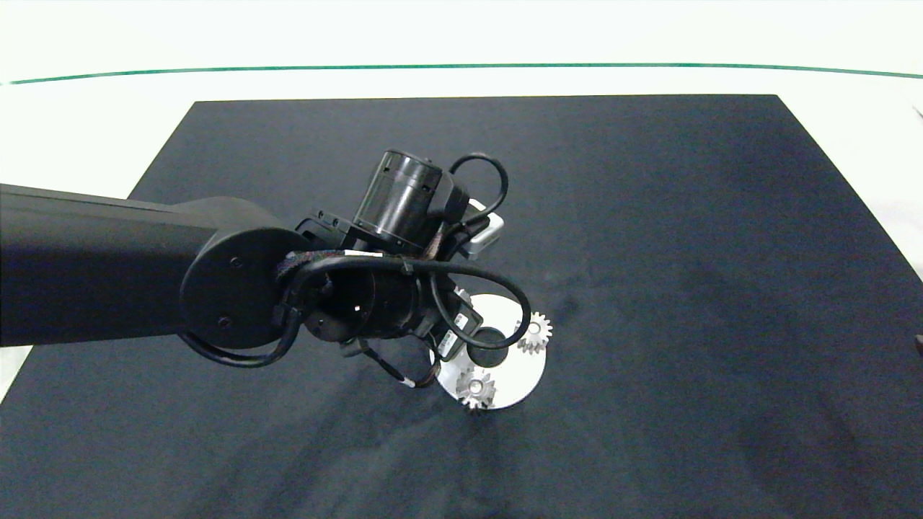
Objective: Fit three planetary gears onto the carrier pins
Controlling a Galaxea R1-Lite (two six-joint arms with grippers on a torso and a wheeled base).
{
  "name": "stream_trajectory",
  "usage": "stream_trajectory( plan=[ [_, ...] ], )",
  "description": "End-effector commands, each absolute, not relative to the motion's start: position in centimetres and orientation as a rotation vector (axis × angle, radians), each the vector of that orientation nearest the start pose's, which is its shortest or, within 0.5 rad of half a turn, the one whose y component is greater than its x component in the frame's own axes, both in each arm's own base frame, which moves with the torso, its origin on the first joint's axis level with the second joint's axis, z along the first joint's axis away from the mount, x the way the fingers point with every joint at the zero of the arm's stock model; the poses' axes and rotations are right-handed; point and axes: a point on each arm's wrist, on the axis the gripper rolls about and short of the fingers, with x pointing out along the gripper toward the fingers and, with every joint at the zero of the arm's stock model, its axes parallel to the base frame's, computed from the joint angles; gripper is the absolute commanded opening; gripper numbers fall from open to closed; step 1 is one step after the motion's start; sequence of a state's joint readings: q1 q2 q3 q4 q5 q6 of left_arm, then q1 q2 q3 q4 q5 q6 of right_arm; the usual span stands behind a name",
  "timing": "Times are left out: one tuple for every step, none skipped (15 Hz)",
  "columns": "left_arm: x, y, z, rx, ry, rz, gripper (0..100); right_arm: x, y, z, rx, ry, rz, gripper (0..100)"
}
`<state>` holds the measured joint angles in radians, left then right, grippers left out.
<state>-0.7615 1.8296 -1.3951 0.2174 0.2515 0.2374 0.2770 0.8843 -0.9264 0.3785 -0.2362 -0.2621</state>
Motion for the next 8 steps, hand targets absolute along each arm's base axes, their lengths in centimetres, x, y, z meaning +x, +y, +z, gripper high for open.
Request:
stream_trajectory(
  plan=[
    [25.65, -23.65, 22.11, 0.555, 0.524, -0.563, 25, 7.56, 1.60, 28.11, -0.347, 0.320, 0.082, 100],
    [25.66, -23.66, 22.15, 0.556, 0.522, -0.563, 25, 7.56, 1.60, 28.11, -0.347, 0.320, 0.082, 100],
    [25.65, -23.65, 22.14, 0.562, 0.522, -0.565, 25, 7.56, 1.60, 28.11, -0.347, 0.320, 0.082, 100],
    [25.72, -23.64, 22.08, 0.576, 0.520, -0.568, 25, 7.52, 1.60, 28.12, -0.347, 0.318, 0.084, 100],
    [25.73, -23.64, 22.12, 0.584, 0.516, -0.569, 25, 7.52, 1.59, 28.12, -0.347, 0.318, 0.082, 100],
    [25.76, -23.67, 22.11, 0.589, 0.515, -0.570, 25, 7.52, 1.59, 28.12, -0.347, 0.318, 0.082, 100],
    [25.76, -23.67, 22.11, 0.589, 0.515, -0.570, 25, 7.52, 1.59, 28.12, -0.347, 0.318, 0.082, 100],
    [25.79, -23.70, 21.97, 0.592, 0.522, -0.571, 25, 7.52, 1.59, 28.12, -0.347, 0.318, 0.082, 100]
  ],
)
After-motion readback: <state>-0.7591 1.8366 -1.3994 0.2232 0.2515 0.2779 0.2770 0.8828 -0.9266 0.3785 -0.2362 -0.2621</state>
